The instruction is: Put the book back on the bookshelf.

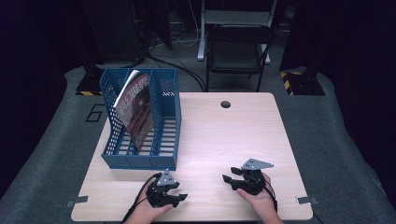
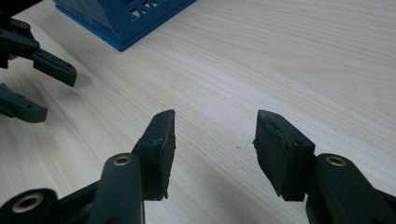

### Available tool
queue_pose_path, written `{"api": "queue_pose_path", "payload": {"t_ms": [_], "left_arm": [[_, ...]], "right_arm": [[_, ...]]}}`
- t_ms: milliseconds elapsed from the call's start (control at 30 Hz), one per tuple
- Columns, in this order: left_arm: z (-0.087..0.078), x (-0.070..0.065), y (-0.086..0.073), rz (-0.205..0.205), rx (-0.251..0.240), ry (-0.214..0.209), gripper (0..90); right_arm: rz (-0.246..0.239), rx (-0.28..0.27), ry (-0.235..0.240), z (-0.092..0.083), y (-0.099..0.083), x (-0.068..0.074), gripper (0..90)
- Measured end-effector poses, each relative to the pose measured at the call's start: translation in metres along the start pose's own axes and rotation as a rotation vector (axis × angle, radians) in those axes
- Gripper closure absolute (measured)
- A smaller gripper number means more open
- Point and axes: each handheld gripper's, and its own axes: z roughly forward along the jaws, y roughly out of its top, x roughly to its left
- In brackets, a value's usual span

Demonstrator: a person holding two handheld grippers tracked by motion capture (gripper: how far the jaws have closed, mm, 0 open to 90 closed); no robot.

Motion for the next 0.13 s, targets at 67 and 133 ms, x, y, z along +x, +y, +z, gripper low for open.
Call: {"api": "queue_pose_path", "payload": {"t_ms": [67,133], "left_arm": [[0.0008,0.0002,0.0007,0.015,0.017,-0.008,43.6],[0.0023,-0.0008,0.0007,0.006,0.010,-0.007,43.7]], "right_arm": [[0.005,0.017,-0.011,0.0003,-0.0018,-0.0011,47.8],[0.001,0.020,-0.016,0.0005,-0.0031,-0.0036,47.5]]}}
